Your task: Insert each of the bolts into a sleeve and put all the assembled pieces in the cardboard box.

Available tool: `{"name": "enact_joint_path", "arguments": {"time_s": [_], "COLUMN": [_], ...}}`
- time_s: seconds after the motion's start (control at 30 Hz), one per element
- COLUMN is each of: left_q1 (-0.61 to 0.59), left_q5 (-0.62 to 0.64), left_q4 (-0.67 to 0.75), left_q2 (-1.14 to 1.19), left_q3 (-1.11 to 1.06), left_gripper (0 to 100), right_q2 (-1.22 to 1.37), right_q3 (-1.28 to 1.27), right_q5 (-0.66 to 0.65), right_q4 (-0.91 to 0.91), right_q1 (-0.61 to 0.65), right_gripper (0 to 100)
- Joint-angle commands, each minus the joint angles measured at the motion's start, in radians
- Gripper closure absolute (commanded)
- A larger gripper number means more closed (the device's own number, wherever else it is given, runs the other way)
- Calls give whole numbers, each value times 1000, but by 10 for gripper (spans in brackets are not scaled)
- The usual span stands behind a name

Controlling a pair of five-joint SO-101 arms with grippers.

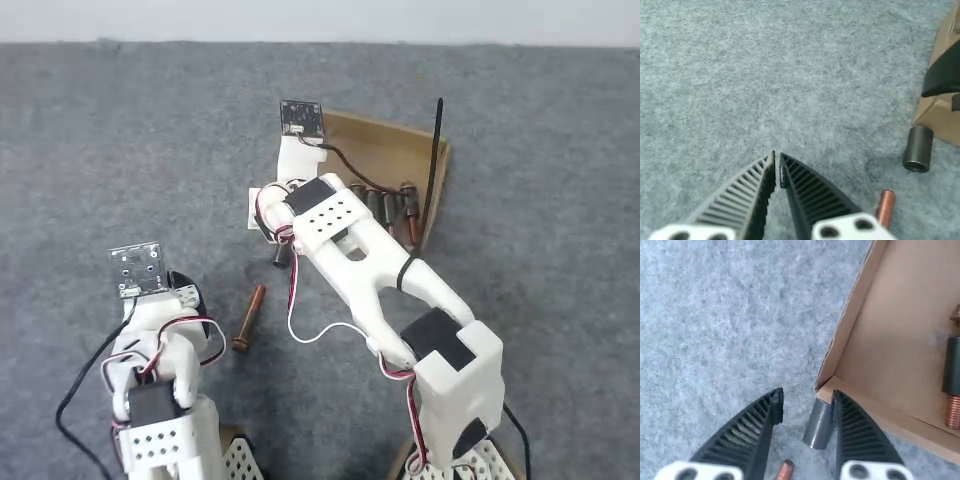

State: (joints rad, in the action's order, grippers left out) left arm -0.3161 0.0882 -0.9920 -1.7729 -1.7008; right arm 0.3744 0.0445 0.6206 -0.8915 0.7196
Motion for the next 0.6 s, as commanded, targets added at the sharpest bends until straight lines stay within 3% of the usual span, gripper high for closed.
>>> {"name": "enact_joint_path", "arguments": {"time_s": [0.0, 0.3, 0.57], "left_q1": [5, 5, 5], "left_q5": [-9, -9, -8], "left_q4": [18, 18, 18], "left_q2": [15, 15, 15], "left_q3": [13, 13, 13], "left_gripper": [987, 987, 987], "right_q2": [30, -130, -128], "right_q3": [2, 40, -8], "right_q5": [14, 15, 94], "right_q4": [-1, -197, -188], "right_q1": [5, -8, -5], "right_gripper": [863, 864, 864]}}
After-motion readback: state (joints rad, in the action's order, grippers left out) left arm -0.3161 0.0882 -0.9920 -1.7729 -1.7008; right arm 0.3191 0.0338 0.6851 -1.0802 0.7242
